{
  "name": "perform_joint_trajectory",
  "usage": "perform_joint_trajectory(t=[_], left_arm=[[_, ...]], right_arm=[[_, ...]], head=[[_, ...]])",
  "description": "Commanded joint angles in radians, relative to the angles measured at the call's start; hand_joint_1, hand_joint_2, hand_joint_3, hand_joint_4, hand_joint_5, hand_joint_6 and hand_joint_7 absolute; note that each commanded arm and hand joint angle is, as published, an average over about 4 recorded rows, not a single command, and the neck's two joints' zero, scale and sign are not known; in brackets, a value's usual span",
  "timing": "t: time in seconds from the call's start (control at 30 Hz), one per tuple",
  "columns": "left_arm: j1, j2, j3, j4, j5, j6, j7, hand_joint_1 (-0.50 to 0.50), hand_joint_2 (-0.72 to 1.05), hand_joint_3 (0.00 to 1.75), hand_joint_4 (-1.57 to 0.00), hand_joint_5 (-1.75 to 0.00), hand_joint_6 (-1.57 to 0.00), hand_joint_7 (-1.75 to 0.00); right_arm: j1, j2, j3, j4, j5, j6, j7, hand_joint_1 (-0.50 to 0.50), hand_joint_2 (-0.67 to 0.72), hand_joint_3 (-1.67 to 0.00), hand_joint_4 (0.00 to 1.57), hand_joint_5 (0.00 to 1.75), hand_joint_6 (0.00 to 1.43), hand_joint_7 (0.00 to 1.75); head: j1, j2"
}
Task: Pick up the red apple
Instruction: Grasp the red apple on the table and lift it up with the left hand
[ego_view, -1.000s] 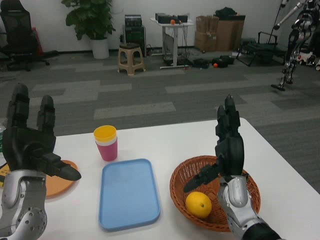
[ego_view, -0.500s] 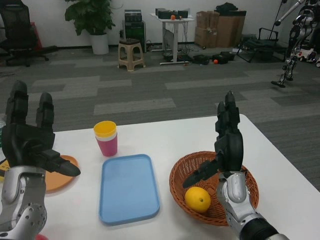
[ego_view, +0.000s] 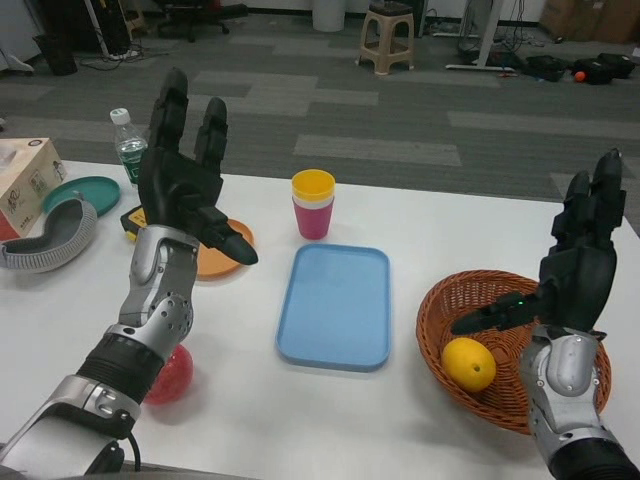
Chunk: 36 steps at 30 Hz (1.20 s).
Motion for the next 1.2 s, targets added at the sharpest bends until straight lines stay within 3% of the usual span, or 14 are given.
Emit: perform_joint_trajectory(t=[0.03,0.2,0.4,0.53,0.83,1.03,1.2], left_arm=[[0.026,0.003,0.018,-0.005,0.013,-0.009,0.003,-0.50,-0.72,0.09,-0.07,0.00,0.00,0.00],[0.056,0.010,0.042,-0.009,0.028,-0.009,-0.001,-0.50,-0.72,0.09,-0.07,0.00,0.00,0.00],[0.183,0.071,0.183,-0.077,0.120,-0.001,-0.003,-0.50,-0.72,0.09,-0.08,0.00,0.00,0.00],[0.245,0.069,0.288,-0.105,0.165,0.028,-0.005,-0.50,-0.72,0.09,-0.13,0.00,0.00,0.00],[0.336,0.077,0.367,-0.134,0.153,0.090,-0.035,-0.50,-0.72,0.09,-0.17,0.00,0.00,0.00],[0.372,0.060,0.409,-0.136,0.138,0.160,-0.153,-0.50,-0.72,0.09,-0.22,0.00,0.00,0.00],[0.414,0.037,0.429,-0.133,0.143,0.168,-0.216,-0.50,-0.72,0.09,-0.22,0.00,0.00,0.00]], right_arm=[[0.005,-0.015,-0.005,-0.010,0.008,-0.006,-0.002,-0.29,0.72,0.00,0.00,0.00,0.00,0.00],[0.008,-0.016,-0.010,-0.004,0.009,-0.006,-0.002,-0.29,0.72,0.00,0.00,0.00,0.00,0.00],[0.008,-0.016,-0.023,0.016,0.012,-0.006,-0.002,-0.29,0.72,0.00,0.00,0.00,0.00,0.00],[0.008,-0.016,-0.033,0.042,0.014,-0.006,-0.002,-0.29,0.72,0.00,0.00,0.00,0.00,0.00],[0.005,-0.022,-0.027,0.114,0.019,-0.006,-0.002,-0.29,0.72,0.00,0.00,0.00,0.00,0.00],[-0.008,-0.026,-0.017,0.151,0.019,-0.006,-0.002,-0.25,0.72,0.00,0.00,0.00,0.00,0.00],[-0.011,-0.029,-0.009,0.185,0.021,-0.006,-0.002,-0.25,0.72,0.00,0.00,0.00,0.00,0.00]], head=[[0.030,-0.008],[0.111,-0.014],[0.241,-0.015],[0.326,-0.007],[0.411,-0.009],[0.442,-0.016],[0.483,-0.023]])
